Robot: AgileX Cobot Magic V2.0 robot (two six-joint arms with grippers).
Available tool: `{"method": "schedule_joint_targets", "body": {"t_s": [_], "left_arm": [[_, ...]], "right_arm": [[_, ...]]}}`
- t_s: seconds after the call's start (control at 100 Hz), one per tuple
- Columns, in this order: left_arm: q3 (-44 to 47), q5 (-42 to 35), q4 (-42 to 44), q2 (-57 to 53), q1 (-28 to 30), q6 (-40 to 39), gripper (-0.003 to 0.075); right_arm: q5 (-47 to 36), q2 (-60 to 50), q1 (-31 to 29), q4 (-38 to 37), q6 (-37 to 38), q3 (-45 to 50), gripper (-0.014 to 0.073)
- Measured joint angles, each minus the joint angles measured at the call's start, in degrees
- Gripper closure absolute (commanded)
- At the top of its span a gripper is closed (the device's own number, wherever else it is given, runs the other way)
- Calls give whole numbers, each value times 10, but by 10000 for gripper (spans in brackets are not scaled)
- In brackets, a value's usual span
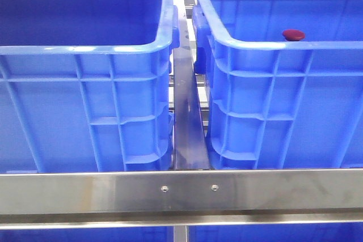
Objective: Pick red and yellow buttons and place in box
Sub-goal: 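Place the yellow button beside the red button and open the right gripper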
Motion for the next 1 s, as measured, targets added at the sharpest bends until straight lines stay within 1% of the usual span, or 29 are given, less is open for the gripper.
{"method": "schedule_joint_targets", "body": {"t_s": [0.12, 0.22, 0.38, 0.5, 0.66, 0.88, 1.0], "left_arm": [[0, 0, 0, 0, 0, 0, 82], [0, 0, 0, 0, 0, 0, 82], [0, 0, 0, 0, 0, 0, 82], [0, -3, 0, 0, 0, 0, 82], [0, -10, 0, 0, 0, 0, 82], [0, -21, 0, 0, 0, 0, 82], [0, -23, 0, 2, 0, 0, 82]], "right_arm": [[-37, 0, -12, -74, -4, -38, 419], [-89, 0, -12, -144, -6, -60, 419], [-177, 2, -12, -207, -8, -68, 419], [-236, 16, -12, -225, -8, -69, 419], [-291, 55, -11, -229, -15, -71, 419], [-388, 119, 17, -229, -31, -73, 419], [-417, 153, 30, -227, -33, -89, 419]]}}
